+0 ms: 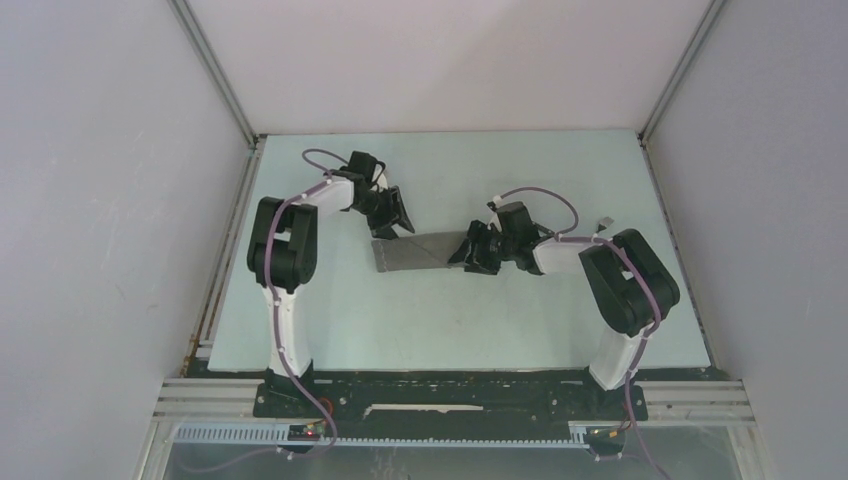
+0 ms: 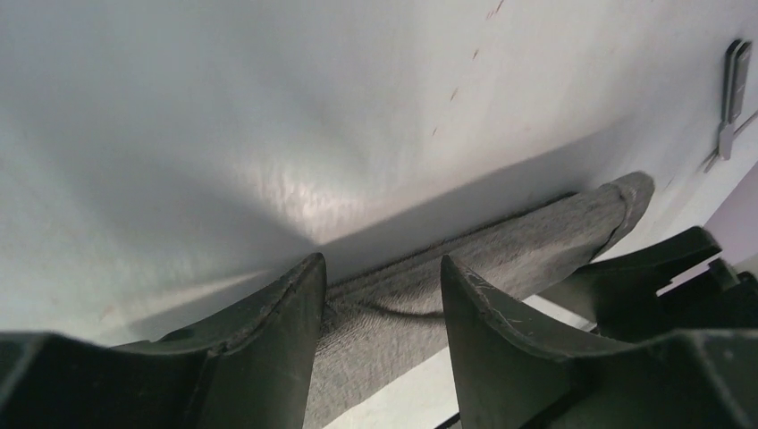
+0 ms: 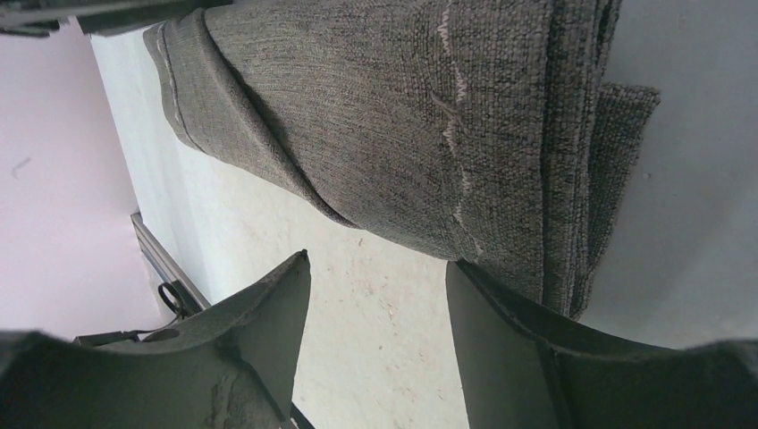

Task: Fold the napkin into a case and place the utensils inside
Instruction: Rotate the smaller rectangle-folded napkin at the center of the board.

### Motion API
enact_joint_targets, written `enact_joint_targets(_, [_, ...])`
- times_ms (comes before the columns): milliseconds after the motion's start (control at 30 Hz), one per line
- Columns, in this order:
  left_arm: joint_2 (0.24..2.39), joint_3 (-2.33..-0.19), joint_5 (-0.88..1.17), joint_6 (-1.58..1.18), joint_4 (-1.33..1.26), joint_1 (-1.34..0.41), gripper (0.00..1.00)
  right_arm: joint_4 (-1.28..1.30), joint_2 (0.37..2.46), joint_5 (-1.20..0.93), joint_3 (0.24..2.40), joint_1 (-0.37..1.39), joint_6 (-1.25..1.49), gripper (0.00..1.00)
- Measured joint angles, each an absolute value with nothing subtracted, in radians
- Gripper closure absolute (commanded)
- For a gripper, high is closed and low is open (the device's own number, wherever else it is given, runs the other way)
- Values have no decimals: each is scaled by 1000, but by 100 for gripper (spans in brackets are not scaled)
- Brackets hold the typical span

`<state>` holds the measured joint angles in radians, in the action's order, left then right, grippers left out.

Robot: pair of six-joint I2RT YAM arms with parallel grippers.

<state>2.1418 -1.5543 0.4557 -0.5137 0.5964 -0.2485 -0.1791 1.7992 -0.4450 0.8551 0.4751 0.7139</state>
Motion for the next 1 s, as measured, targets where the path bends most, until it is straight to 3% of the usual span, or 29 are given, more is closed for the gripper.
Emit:
enact_joint_targets(267, [2086, -1462, 467, -517, 580, -249, 40, -128, 1784, -474, 857, 453, 693, 32])
enact_joint_targets(533, [2036, -1582, 304, -505, 659, -255, 38, 91, 1583, -409, 850, 464, 629, 26])
enact_joint_targets(600, [1905, -1478, 247, -520, 624, -255, 38, 155, 1503, -384, 850, 449, 608, 24])
enact_joint_targets(800, [1288, -898, 195, -667, 452, -232, 38, 367, 1290, -223, 892, 286, 479, 25])
enact_joint_targets(900, [1229, -780, 194, -727, 388, -229, 41, 437, 1279, -131, 976, 205, 363, 26])
enact_joint_targets(1000, [1326, -741, 198, -768, 323, -228, 45, 477, 1323, -48, 1053, 160, 203, 32])
